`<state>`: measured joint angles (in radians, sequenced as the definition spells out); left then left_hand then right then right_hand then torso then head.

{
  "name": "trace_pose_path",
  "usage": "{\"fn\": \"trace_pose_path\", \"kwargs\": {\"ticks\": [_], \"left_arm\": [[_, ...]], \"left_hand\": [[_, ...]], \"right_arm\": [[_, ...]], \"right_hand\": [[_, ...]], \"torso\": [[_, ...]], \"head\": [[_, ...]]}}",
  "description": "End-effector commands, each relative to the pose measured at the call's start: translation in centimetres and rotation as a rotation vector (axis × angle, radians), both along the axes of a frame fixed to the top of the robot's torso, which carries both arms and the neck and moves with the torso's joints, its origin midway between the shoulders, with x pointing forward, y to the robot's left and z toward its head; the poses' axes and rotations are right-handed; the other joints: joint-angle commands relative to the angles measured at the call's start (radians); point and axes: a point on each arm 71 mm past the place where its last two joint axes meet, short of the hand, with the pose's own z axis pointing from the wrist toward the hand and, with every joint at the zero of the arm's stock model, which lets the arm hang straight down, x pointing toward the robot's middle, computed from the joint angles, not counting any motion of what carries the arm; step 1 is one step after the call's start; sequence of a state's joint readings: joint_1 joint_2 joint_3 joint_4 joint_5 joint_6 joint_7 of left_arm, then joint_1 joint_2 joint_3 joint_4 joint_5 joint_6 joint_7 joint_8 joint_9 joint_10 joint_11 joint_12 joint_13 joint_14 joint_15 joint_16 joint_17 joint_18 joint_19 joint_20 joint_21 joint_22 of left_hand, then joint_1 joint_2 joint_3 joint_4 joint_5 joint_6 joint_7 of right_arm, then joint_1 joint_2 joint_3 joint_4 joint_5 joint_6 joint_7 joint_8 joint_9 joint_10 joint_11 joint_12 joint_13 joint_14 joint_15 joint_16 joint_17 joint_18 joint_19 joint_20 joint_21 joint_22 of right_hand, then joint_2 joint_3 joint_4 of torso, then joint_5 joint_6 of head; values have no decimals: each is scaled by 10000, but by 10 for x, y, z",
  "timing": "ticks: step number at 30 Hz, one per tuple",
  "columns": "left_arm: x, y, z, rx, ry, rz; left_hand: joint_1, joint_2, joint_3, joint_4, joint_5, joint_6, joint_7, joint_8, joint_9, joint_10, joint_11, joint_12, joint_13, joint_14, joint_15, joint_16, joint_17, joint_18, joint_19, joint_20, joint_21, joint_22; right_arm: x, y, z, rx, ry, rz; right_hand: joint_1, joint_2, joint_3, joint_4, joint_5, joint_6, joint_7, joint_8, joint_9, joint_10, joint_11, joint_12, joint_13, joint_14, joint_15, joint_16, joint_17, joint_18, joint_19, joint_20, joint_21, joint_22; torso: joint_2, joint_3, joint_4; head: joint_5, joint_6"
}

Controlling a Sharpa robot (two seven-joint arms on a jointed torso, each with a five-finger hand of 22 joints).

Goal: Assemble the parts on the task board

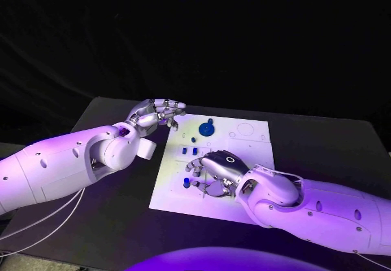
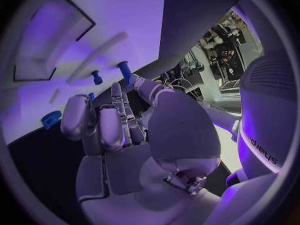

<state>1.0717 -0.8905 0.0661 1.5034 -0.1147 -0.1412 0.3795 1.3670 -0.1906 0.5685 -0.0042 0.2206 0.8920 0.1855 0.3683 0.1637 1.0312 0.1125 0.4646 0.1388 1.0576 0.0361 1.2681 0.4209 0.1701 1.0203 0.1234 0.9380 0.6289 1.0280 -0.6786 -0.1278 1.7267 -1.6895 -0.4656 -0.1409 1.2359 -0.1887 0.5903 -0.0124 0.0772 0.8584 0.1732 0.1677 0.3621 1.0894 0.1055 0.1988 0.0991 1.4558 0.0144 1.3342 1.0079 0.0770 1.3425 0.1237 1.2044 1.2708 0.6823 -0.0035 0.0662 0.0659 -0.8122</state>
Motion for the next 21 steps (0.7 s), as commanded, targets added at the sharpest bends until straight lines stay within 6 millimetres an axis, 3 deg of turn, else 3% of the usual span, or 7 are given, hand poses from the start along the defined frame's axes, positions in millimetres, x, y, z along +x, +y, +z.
{"fn": "trace_pose_path", "kwargs": {"ticks": [1,5,7,10,14,16,21], "left_arm": [[-1,-2,1,-80,-24,-199],[-1,-2,0,-69,-3,-210],[-1,-1,0,-60,9,-208],[-1,-1,-1,-46,26,-208],[-2,-1,-2,-49,44,-231],[-2,-1,-3,-48,61,-233],[-3,-1,-5,-49,102,-238]], "left_hand": [[3,74,-18,-35,38,-67,23,28,16,-72,-13,61,9,-77,2,-35,-16,150,-12,29,-32,-9],[-7,73,-21,-30,38,-72,23,33,18,-80,-11,62,10,-78,4,-38,-17,150,-13,30,-36,-11],[-7,73,-21,-30,38,-72,23,33,18,-80,-11,62,10,-78,4,-38,-17,150,-13,30,-36,-11],[-7,73,-21,-30,38,-72,23,33,18,-80,-11,62,10,-78,4,-38,-17,150,-13,30,-36,-11],[-24,70,-29,-22,36,-76,24,39,22,-90,-8,63,11,-79,6,-41,-17,149,-14,32,-42,-14],[-24,70,-29,-22,36,-76,24,39,22,-90,-8,63,11,-79,6,-41,-17,149,-14,32,-42,-14],[-24,70,-29,-22,36,-76,24,39,22,-90,-8,63,11,-79,6,-41,-17,149,-14,32,-42,-14]], "right_arm": [[5,-15,18,1458,238,-584],[22,-50,27,1545,1697,-1777],[32,-72,30,1519,2530,-2539],[40,-104,32,1361,3389,-3446],[40,-141,34,1095,3914,-4268],[38,-155,33,899,3978,-4535],[25,-177,28,46,3888,-4948]], "right_hand": [[-18,-14,-10,68,51,-18,14,-45,-6,96,-22,158,42,27,56,-37,32,158,-15,-10,17,44],[-24,23,-93,130,151,328,74,101,58,871,-100,693,268,120,8,115,303,111,143,-30,226,227],[-723,-121,-678,632,826,903,-281,548,265,2045,-456,1566,782,413,-259,669,1341,9,462,-212,701,615],[-1006,-232,-1193,878,1150,880,-436,759,431,2384,-627,2511,1603,424,-432,749,1390,-65,629,-441,952,838],[-1424,-321,-1882,1356,1840,697,-552,1209,815,2009,-702,3953,2995,535,-487,1044,1958,-148,829,-492,1275,1132],[-1252,-246,-2507,1725,2070,267,-579,1944,1545,1387,-877,7044,6337,590,-365,1325,2432,-197,967,-564,1482,1346],[-1376,-172,-2837,2129,2122,163,-591,2235,1809,2002,-727,8831,8500,702,-502,1566,3051,-272,1151,-518,1778,1596]], "torso": [[-19,-3,-7],[-35,-14,-20],[-61,-23,-39],[-90,-28,-76],[-105,-22,-95],[-123,-9,-133],[-164,9,-244]], "head": [[-137,65],[-484,168],[-636,189],[-931,204],[-1323,225],[-1513,250],[-1733,218]]}}
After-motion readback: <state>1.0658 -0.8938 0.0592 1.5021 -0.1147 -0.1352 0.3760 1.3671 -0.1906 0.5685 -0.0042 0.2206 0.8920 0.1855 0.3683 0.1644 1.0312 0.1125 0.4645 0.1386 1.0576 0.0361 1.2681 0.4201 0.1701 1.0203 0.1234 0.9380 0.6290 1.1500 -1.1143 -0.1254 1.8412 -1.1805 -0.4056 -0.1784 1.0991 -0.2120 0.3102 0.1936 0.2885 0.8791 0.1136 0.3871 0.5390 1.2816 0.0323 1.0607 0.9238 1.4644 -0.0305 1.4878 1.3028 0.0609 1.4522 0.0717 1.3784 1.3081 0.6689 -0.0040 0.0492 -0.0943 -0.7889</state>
